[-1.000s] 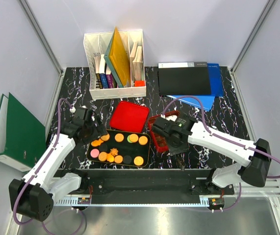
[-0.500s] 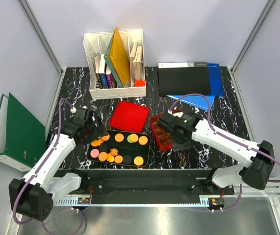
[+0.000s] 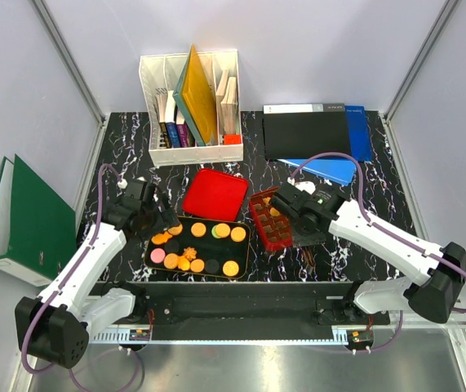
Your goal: Pack the cookies
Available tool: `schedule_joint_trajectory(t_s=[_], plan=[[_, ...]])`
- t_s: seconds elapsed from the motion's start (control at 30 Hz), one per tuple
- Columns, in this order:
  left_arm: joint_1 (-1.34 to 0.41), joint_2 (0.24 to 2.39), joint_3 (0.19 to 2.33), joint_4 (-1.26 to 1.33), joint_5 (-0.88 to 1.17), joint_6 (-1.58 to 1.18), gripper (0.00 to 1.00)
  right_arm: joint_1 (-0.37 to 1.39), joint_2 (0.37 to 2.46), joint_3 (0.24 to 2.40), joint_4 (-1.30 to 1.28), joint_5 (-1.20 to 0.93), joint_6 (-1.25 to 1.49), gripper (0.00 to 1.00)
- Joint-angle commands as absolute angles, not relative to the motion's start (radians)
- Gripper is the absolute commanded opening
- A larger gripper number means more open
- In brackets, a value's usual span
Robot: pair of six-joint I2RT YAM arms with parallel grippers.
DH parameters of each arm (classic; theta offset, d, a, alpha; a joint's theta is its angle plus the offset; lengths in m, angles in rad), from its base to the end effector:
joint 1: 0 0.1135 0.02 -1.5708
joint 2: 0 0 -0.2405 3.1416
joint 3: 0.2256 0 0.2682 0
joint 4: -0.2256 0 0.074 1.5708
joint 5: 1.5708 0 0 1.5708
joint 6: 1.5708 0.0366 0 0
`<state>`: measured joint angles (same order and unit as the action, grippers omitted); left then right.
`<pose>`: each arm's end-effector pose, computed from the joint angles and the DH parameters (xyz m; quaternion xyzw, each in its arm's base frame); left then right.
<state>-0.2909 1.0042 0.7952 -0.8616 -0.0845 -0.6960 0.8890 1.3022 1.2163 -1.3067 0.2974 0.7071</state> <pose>0.2040 -0.0579 0.2239 -0.2050 0.9461 -0.0811 0.2372 0.1603 0.1804 0.2755 -0.0763 0.9822 -0.0400 0.1671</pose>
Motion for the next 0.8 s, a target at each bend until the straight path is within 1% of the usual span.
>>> schedule_joint_trajectory(t_s=[0.0,0.13,0.23,0.27,0.3,0.37,0.4,0.47,0.5,0.57,0.67,0.7,0.77], plan=[[-0.296,1.005,0.793,-0.827,-0.071,-0.68,0.98,0.87,1.302,1.177,-1.269,0.313,0.703,0.04],[-0.296,1.011,0.795,-0.827,-0.069,-0.68,0.98,0.862,1.301,1.144,-1.243,0.279,0.693,0.06],[-0.298,1.015,0.796,-0.827,-0.066,-0.678,0.98,0.862,1.307,1.144,-1.233,0.273,0.69,0.17],[-0.296,1.015,0.796,-0.827,-0.067,-0.678,0.98,0.864,1.31,1.147,-1.233,0.273,0.689,0.23],[-0.298,1.017,0.796,-0.827,-0.067,-0.678,0.98,0.862,1.312,1.15,-1.23,0.275,0.689,0.33],[-0.299,1.017,0.796,-0.828,-0.067,-0.68,0.98,0.862,1.309,1.158,-1.226,0.281,0.689,0.39],[-0.299,1.017,0.796,-0.827,-0.067,-0.678,0.98,0.862,1.308,1.163,-1.226,0.287,0.69,0.45],[-0.301,1.015,0.796,-0.827,-0.067,-0.678,0.98,0.864,1.308,1.181,-1.227,0.301,0.692,0.51],[-0.299,1.014,0.796,-0.828,-0.069,-0.678,0.98,0.864,1.307,1.189,-1.23,0.314,0.695,0.57],[-0.299,1.012,0.795,-0.828,-0.069,-0.68,0.98,0.862,1.31,1.218,-1.247,0.33,0.695,0.61],[-0.301,1.008,0.795,-0.83,-0.071,-0.68,0.98,0.861,1.315,1.277,-1.293,0.383,0.707,0.62],[-0.301,1.006,0.795,-0.828,-0.069,-0.68,0.98,0.861,1.309,1.291,-1.307,0.417,0.713,0.62],[-0.301,1.005,0.793,-0.827,-0.071,-0.681,0.98,0.851,1.299,1.327,-1.334,0.448,0.716,0.57]])
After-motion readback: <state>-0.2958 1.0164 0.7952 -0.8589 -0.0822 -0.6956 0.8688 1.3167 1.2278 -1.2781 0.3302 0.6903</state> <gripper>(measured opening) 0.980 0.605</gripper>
